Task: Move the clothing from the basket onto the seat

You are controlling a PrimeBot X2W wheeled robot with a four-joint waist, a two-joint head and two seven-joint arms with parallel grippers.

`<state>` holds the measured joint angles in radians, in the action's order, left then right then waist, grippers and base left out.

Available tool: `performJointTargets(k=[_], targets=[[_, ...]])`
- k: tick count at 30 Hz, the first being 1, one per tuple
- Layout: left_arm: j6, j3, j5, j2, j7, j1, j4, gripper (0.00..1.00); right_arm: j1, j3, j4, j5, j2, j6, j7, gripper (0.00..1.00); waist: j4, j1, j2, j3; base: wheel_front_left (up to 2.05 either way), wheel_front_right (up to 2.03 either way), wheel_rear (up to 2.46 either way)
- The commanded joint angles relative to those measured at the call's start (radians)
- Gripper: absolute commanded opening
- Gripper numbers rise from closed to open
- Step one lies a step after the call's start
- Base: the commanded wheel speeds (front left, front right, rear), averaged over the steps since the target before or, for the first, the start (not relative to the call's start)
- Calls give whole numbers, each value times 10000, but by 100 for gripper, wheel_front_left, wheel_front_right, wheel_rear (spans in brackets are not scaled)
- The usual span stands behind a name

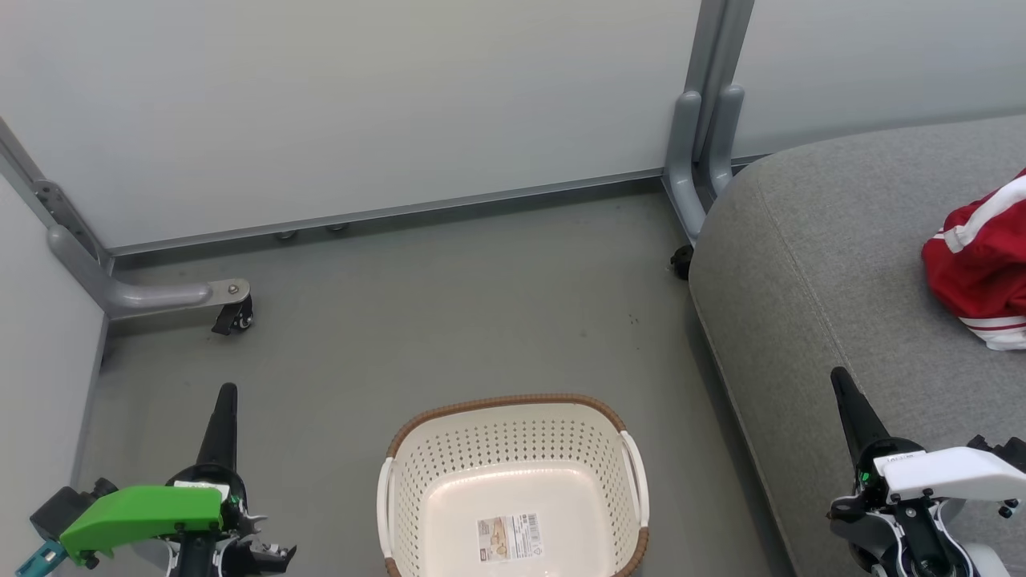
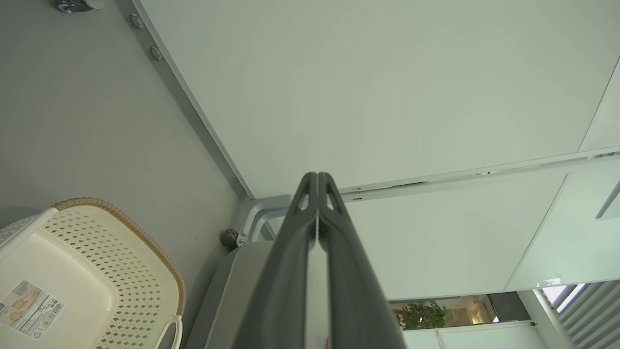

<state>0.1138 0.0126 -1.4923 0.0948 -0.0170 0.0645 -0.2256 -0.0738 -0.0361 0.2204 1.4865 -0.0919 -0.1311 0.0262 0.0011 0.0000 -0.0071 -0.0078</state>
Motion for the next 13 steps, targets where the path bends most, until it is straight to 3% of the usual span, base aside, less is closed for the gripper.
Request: performJointTargets(k=[1, 13], targets=[[57, 75, -232, 80, -55, 240, 10, 0, -167, -57, 21, 230, -31, 5, 66, 0, 0, 0, 58, 6, 0, 0, 0], [135, 257, -1117, 70, -283, 409, -119, 0, -279, -174, 163, 1085, -2, 6, 300, 0, -6, 0, 65, 53, 0, 0, 0]])
